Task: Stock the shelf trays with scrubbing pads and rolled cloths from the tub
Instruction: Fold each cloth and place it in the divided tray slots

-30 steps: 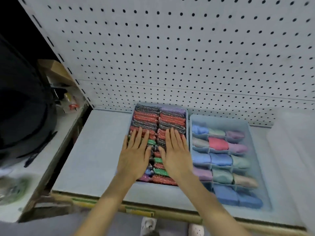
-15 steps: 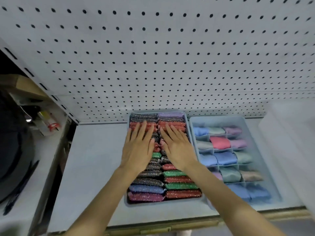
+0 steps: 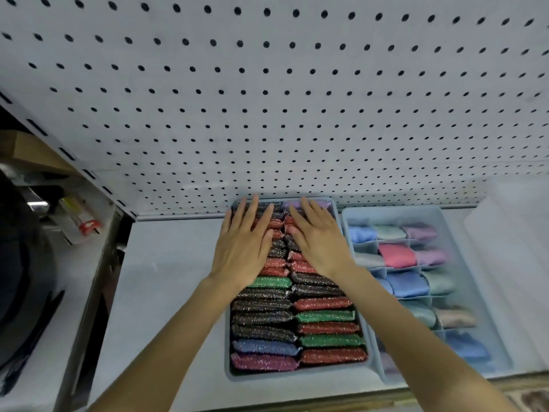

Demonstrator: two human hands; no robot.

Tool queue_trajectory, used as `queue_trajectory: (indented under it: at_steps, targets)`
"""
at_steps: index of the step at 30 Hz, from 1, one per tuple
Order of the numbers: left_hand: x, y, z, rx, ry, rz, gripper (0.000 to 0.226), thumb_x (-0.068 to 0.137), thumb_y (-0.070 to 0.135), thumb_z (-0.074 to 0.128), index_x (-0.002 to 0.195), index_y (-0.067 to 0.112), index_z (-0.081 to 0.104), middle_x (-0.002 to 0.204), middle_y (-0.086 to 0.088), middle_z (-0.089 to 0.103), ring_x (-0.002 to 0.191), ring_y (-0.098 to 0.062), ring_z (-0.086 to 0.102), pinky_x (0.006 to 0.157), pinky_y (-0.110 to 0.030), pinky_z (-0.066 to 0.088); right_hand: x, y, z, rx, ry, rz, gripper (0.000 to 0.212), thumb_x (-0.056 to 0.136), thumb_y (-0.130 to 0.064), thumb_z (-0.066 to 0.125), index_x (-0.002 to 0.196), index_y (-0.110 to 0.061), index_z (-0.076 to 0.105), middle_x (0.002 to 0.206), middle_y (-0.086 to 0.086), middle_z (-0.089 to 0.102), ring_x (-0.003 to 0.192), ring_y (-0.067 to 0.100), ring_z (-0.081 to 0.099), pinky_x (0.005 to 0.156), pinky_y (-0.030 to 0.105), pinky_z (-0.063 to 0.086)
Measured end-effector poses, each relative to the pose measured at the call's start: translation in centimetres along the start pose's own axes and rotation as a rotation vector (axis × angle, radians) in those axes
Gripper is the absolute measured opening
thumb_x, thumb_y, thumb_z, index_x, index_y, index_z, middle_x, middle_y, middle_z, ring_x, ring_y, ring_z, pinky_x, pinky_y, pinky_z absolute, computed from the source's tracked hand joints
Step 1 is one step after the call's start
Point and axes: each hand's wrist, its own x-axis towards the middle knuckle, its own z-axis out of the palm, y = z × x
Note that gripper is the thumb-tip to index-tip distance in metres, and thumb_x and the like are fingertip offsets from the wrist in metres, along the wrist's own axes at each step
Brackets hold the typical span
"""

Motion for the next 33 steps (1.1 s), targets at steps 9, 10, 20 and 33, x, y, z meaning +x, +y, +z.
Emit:
queue_trajectory:
  at_steps: [9, 10, 20, 33]
  targets:
    - [0.8, -0.6, 0.4, 0.072, -0.125, 0.017, 0.059, 0.093, 0.055, -0.010, 0.149, 0.037, -0.006, 0.159, -0.002, -0.011, 0.146, -0.022, -0.015, 0.118, -0.045, -0.009, -0.1, 0.1, -0.2, 0.049, -0.050, 0.012, 0.069, 0.091, -0.053, 0.004, 0.145, -0.023, 0.034, 0.157, 0.002, 0.019, 0.146, 0.017, 0.011, 0.119, 0.033, 0.001]
    - [0.6, -0.7, -0.1, 0.031, -0.151, 0.023, 0.058, 0.093, 0.056, -0.009, 0.148, 0.037, -0.009, 0.158, -0.001, -0.015, 0.145, -0.019, -0.018, 0.118, -0.044, -0.011, -0.6, 0.1, -0.8, 0.113, -0.042, 0.027, 0.069, 0.090, -0.054, 0.007, 0.145, -0.023, 0.034, 0.157, 0.002, 0.019, 0.146, 0.017, 0.011, 0.120, 0.034, 0.004]
    - [-10.1, 1.1, -2.6, -0.279, -0.213, 0.129, 0.075, 0.080, 0.077, 0.021, 0.148, 0.044, 0.015, 0.156, 0.016, -0.008, 0.141, 0.000, -0.020, 0.114, -0.030, -0.012, -13.2, -1.6, -1.8, -0.026, -0.243, -0.096, 0.074, 0.086, -0.063, 0.024, 0.149, -0.025, 0.020, 0.157, 0.000, 0.016, 0.145, 0.021, 0.017, 0.116, 0.036, 0.019]
    - [-10.5, 1.1, 0.0, -0.048, -0.087, 0.196, 0.066, 0.096, 0.064, 0.017, 0.150, 0.026, 0.025, 0.159, -0.007, 0.011, 0.147, -0.024, 0.010, 0.118, -0.045, 0.008, -12.8, -0.5, -1.6, 0.026, -0.126, -0.133, 0.079, 0.089, -0.069, 0.016, 0.150, -0.020, 0.021, 0.157, 0.005, 0.016, 0.144, 0.018, 0.009, 0.116, 0.037, 0.013]
